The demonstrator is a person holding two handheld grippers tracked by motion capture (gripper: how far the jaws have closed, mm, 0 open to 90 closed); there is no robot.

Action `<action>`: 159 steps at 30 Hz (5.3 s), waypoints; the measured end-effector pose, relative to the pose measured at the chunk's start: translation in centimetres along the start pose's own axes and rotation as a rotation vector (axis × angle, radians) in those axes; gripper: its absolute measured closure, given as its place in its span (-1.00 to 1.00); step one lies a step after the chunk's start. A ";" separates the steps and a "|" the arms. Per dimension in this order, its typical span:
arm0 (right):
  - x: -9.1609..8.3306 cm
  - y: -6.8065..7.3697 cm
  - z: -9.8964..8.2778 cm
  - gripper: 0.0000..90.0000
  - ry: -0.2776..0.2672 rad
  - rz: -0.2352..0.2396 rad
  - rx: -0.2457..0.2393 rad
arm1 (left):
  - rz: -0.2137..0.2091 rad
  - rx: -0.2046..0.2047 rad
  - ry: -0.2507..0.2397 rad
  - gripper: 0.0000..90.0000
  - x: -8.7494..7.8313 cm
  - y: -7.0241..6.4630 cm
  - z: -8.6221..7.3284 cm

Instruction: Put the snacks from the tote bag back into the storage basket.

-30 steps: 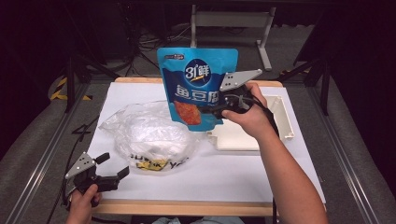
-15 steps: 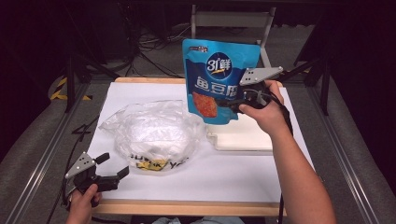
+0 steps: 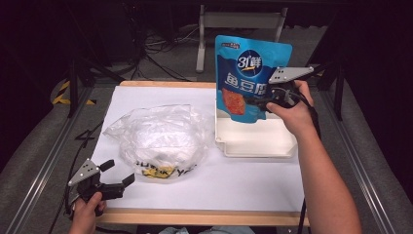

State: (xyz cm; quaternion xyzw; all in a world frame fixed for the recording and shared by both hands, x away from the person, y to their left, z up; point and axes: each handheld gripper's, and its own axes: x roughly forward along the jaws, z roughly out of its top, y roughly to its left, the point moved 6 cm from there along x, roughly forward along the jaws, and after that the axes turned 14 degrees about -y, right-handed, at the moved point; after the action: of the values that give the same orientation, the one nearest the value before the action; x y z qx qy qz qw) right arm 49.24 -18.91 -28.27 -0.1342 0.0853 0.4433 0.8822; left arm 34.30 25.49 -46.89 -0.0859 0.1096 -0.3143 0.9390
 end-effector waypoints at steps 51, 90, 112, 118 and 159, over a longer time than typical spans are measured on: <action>1.3 -3.0 -9.6 0.21 0.111 -0.037 0.052 | 0.018 -0.007 0.013 -0.99 0.1 0.4 -0.3; 0.1 -4.0 -12.8 0.08 0.137 0.021 0.062 | 0.025 -0.006 0.021 -0.99 0.1 0.4 -0.4; -2.2 -5.4 -13.8 -0.48 0.222 -0.084 0.041 | 0.024 -0.005 0.022 -0.99 0.2 0.4 -0.4; -3.3 -5.4 -13.2 -0.60 0.157 -0.121 0.091 | 0.022 -0.007 0.020 -0.99 0.2 0.4 -0.4; -12.6 4.8 -6.4 -0.71 -0.081 -0.100 0.122 | 0.022 0.002 0.001 -0.99 0.1 0.4 -0.1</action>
State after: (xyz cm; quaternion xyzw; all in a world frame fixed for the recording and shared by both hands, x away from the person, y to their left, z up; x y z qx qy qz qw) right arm 37.74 -27.75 -31.75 -0.0662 0.0696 0.3976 0.9125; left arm 34.66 25.74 -47.07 -0.0833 0.1109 -0.3041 0.9425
